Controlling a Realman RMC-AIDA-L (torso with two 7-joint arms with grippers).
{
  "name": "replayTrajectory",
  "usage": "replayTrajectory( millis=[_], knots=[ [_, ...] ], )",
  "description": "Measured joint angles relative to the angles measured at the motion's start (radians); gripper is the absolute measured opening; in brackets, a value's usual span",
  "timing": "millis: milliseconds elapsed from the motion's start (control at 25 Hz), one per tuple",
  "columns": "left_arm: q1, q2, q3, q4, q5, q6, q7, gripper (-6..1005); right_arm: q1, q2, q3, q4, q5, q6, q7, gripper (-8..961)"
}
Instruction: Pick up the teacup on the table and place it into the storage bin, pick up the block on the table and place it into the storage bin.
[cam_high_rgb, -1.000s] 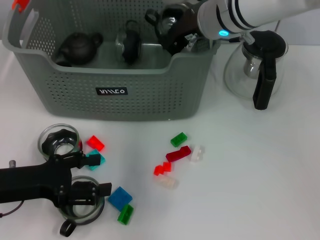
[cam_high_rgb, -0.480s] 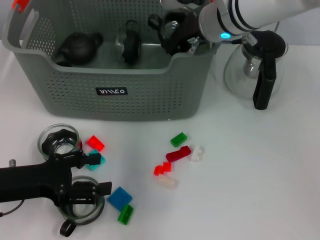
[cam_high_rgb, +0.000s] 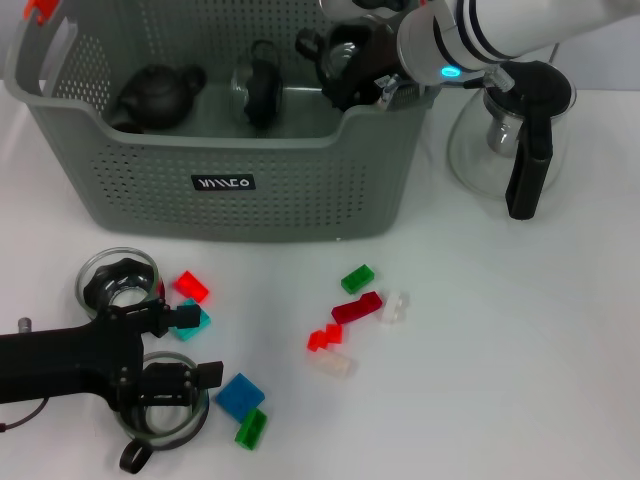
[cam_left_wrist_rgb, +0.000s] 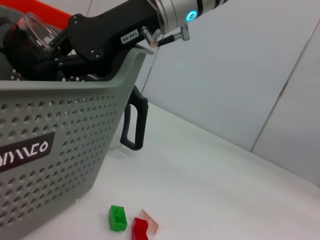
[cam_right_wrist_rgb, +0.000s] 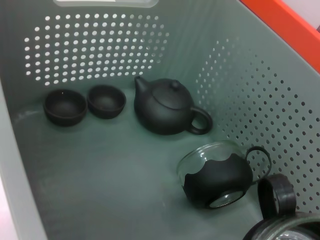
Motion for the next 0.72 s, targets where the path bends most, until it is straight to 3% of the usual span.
replayTrajectory(
  millis=[720],
  knots=[
    [0.000,0.000,0.000,0.001,0.000,0.000,0.000,905,0.000,0.002,0.000,0.001,0.000,0.001,0.000,61]
  ],
)
